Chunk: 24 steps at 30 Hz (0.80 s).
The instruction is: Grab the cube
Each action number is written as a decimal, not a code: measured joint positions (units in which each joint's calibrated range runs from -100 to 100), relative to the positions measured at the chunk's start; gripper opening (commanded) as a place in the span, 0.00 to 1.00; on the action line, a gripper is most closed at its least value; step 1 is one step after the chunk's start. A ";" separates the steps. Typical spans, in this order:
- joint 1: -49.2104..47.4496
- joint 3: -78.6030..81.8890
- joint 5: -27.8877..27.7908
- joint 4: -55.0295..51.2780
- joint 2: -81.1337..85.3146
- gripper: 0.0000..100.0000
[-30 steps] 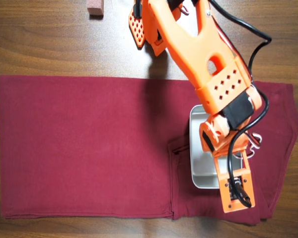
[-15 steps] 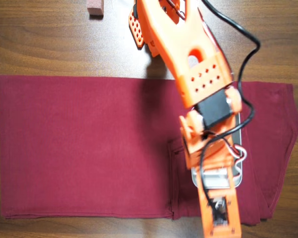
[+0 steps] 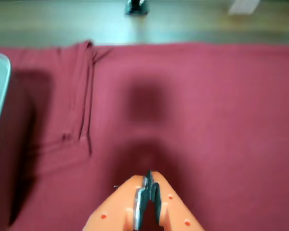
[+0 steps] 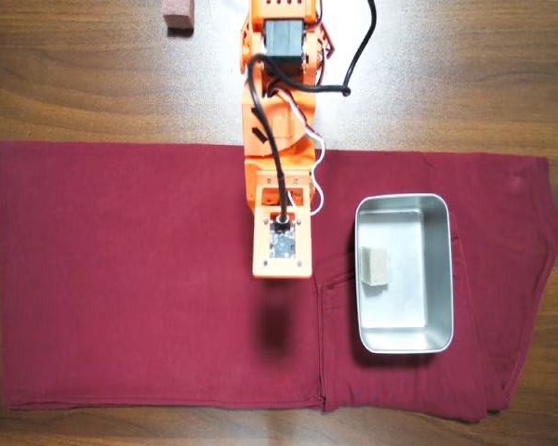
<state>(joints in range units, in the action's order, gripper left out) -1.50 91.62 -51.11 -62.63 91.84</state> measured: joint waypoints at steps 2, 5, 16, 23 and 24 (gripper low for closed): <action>0.00 4.42 0.00 -1.22 4.60 0.00; 0.40 7.73 0.00 -1.03 5.64 0.00; 0.60 7.92 2.98 -36.06 6.86 0.00; 0.60 8.01 3.08 -36.06 6.94 0.00; 0.60 8.01 3.08 -36.06 6.94 0.00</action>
